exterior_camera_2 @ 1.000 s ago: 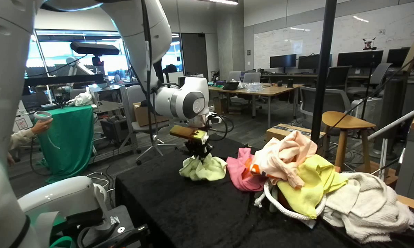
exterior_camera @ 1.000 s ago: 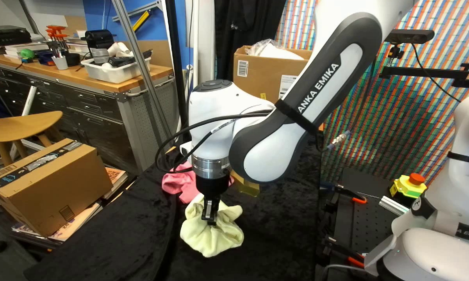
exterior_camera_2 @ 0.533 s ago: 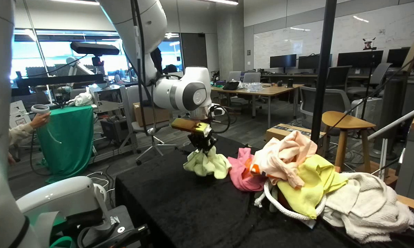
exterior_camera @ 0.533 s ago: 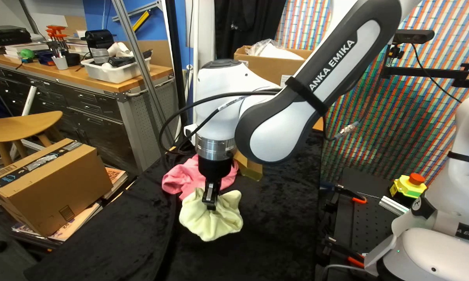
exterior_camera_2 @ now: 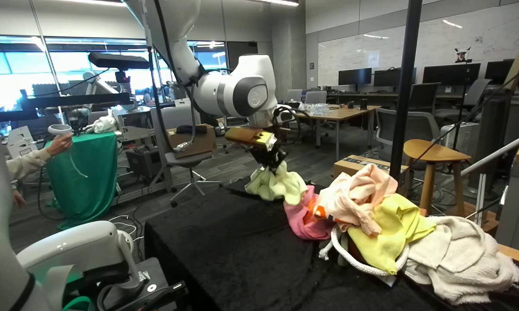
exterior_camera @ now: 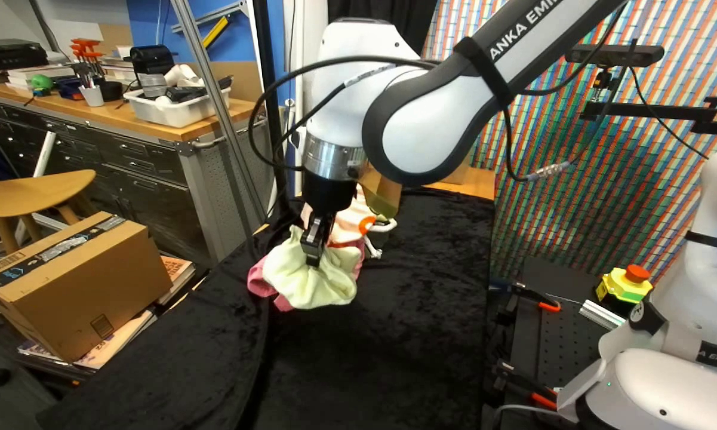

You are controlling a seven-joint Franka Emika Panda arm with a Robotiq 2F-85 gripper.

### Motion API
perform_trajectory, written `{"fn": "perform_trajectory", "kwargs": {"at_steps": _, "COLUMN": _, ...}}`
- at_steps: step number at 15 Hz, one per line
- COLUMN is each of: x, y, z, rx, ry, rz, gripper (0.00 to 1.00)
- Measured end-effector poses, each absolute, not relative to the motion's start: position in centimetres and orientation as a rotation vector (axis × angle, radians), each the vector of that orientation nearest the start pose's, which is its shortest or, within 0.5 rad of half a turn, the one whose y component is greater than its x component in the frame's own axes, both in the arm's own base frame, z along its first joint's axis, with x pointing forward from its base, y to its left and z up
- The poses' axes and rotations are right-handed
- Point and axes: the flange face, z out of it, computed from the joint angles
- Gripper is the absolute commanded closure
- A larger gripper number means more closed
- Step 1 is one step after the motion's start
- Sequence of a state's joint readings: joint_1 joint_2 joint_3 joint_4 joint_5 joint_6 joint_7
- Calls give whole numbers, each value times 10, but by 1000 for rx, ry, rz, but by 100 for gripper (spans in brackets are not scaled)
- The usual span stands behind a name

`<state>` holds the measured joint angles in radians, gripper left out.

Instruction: Put all the object in the right back

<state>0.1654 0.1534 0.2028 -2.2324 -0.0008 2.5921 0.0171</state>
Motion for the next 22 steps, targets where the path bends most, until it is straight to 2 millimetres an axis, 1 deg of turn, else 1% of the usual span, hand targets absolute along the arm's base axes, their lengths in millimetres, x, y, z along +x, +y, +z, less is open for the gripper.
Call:
{"fn": "perform_trajectory", "kwargs": {"at_steps": 3, "x": 542, "y": 168, "z": 356, "rx": -3032, "ry": -449, "rz": -376, "gripper": 98}}
{"fn": "perform_trajectory", "kwargs": {"at_steps": 5, "x": 556, "y": 145, "z": 371, "rx": -3055, "ry": -404, "rz": -404, "gripper": 98}}
{"fn": "perform_trajectory", "kwargs": {"at_steps": 7, "x": 568, "y": 127, "z": 375, "rx": -3077, "ry": -369, "rz": -399, "gripper": 98}}
{"fn": "perform_trajectory", "kwargs": {"at_steps": 8, "x": 572, "y": 121, "z": 371, "rx": -3089, "ry": -362, "rz": -384, "gripper": 98}}
{"fn": "perform_trajectory", "kwargs": {"at_steps": 10, "x": 580, "y": 113, "z": 356, "rx": -3116, "ry": -368, "rz": -332, "gripper": 98}}
{"fn": "perform_trajectory", "kwargs": {"at_steps": 15, "x": 593, "y": 112, "z": 295, "rx": -3147, "ry": -396, "rz": -144, "gripper": 98}}
{"fn": "perform_trajectory", "kwargs": {"at_steps": 17, "x": 596, "y": 113, "z": 275, "rx": -3150, "ry": -395, "rz": -76, "gripper": 98}}
{"fn": "perform_trajectory", "kwargs": {"at_steps": 19, "x": 599, "y": 113, "z": 263, "rx": -3152, "ry": -393, "rz": -32, "gripper": 98}}
{"fn": "perform_trajectory", "kwargs": {"at_steps": 22, "x": 604, "y": 110, "z": 256, "rx": -3156, "ry": -385, "rz": 2, "gripper": 98}}
